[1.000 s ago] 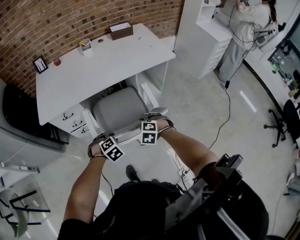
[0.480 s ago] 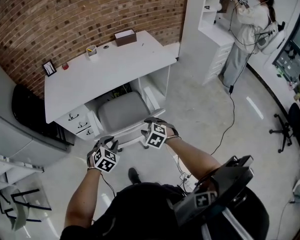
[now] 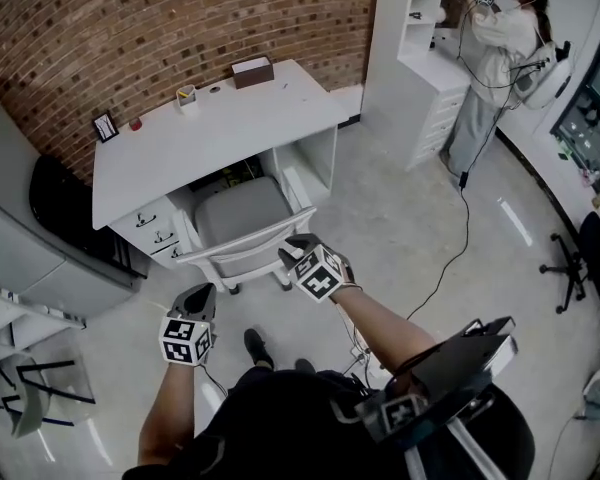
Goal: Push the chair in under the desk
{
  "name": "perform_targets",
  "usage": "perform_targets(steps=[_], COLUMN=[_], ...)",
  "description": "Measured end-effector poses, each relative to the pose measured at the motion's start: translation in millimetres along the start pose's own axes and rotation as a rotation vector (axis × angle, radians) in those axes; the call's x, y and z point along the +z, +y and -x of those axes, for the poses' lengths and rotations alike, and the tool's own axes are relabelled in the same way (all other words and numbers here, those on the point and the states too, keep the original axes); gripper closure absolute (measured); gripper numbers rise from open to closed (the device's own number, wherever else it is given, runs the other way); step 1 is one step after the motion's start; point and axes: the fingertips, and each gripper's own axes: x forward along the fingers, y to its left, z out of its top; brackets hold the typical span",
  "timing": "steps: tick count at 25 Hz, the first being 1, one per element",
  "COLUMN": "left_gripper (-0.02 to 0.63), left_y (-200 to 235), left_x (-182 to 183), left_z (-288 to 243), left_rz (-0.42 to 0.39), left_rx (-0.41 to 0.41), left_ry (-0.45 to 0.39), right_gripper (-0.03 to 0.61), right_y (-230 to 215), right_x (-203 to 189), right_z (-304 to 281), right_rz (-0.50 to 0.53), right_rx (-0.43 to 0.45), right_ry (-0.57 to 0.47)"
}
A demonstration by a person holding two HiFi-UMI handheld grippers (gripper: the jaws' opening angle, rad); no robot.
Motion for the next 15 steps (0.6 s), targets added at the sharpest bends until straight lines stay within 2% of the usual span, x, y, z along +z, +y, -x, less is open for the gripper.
perform_targets(steps=[2,5,8,10,12,15], left_gripper=[0.605,0.606,0.606,0.606,0.606,0.606], left_y=[-3,-1,0,6,12,18], left_x=[9,16,25,35,46,58], left_z=[18,46,67,78,87,96], left_rz=[0.076,0.156,0.161,0.161,0.156,0.137], left_rx=[0.018,0.054,0.091,0.129,0.158,0.174], left_ry=[-0.064,-0.120,-0.141,-0.164,-0.181,-0.203], right_gripper=[0.520,0.541,0.557,0.560,0.563,0.569], right_y=[-2,-1,1,8,16,27], right_x=[8,19,28,37,44,57], right_z=[12,27,42,51,60,68], right_rz=[-0.025,-0.081,-0.147,-0.190,-0.196,-0.180], right_rx=[-0.013,-0.018,-0.012,0.027,0.044,0.018], right_ry=[-0.044,-0.100,-0.148,-0.186,-0.214,-0.236])
